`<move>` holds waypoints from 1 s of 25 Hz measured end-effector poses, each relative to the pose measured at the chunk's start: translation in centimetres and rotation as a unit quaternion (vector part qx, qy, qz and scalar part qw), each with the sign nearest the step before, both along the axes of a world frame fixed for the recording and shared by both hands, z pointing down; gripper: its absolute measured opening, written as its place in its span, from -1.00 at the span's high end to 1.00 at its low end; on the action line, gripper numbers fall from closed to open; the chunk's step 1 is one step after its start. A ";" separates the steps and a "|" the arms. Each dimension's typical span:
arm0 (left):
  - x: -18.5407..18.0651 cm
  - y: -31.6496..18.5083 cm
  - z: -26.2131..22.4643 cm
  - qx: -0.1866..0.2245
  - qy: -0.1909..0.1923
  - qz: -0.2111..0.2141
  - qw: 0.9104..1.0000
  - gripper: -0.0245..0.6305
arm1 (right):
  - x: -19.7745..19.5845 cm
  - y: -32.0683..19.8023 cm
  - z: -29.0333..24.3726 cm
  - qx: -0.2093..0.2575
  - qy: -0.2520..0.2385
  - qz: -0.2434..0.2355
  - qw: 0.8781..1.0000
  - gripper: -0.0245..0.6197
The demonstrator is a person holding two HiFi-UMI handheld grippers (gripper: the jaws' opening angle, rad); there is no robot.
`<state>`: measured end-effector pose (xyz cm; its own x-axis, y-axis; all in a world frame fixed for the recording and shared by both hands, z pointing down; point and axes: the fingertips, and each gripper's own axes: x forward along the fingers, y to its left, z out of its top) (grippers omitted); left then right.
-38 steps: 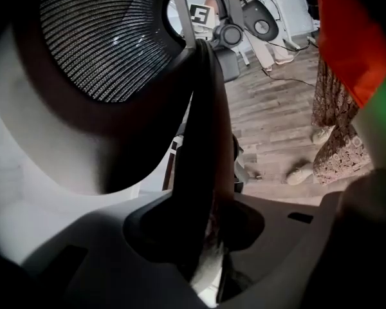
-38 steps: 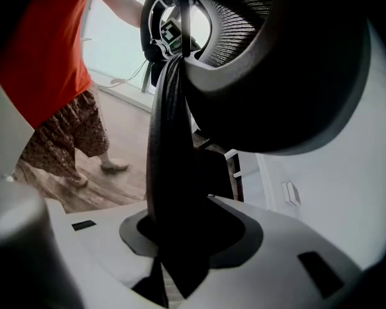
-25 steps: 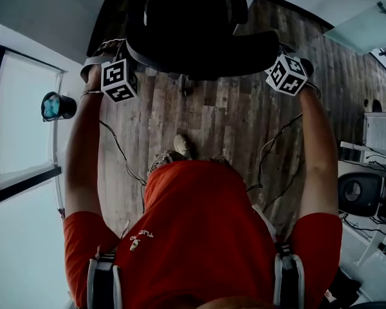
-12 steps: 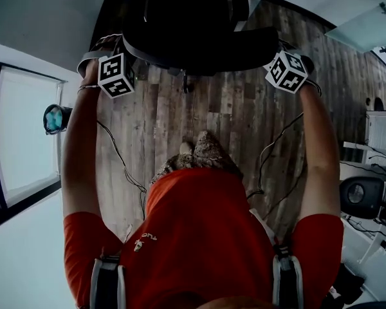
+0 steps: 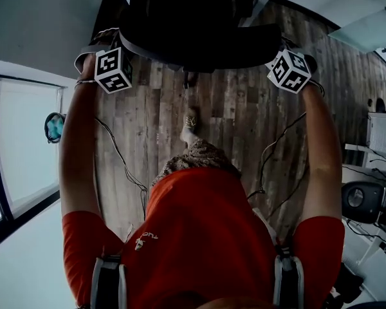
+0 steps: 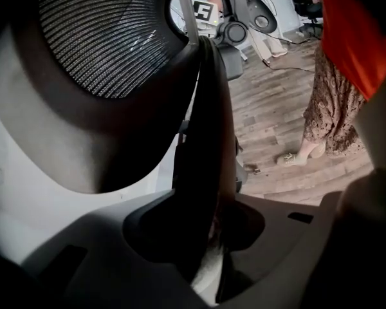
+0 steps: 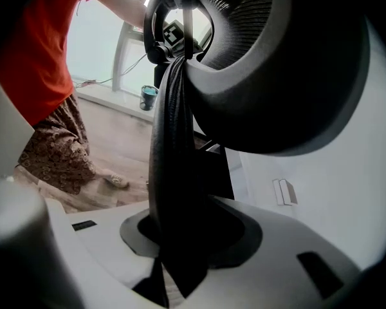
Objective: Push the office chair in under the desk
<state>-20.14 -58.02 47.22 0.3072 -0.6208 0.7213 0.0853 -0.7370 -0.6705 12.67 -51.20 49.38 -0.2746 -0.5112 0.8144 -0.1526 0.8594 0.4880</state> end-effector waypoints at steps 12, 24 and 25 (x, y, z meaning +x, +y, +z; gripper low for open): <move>0.3 -9.5 0.0 -0.006 -0.005 0.015 1.000 0.52 | 0.0 -8.1 -0.2 0.002 -0.002 0.009 1.000 0.47; 2.0 -18.6 -0.3 -0.002 -0.006 0.022 1.000 0.52 | 1.7 -16.7 -0.5 0.000 0.000 0.019 1.000 0.48; 2.2 -19.2 -0.3 -0.003 -0.007 0.023 1.000 0.52 | 1.8 -17.2 -0.5 -0.001 0.000 0.021 1.000 0.47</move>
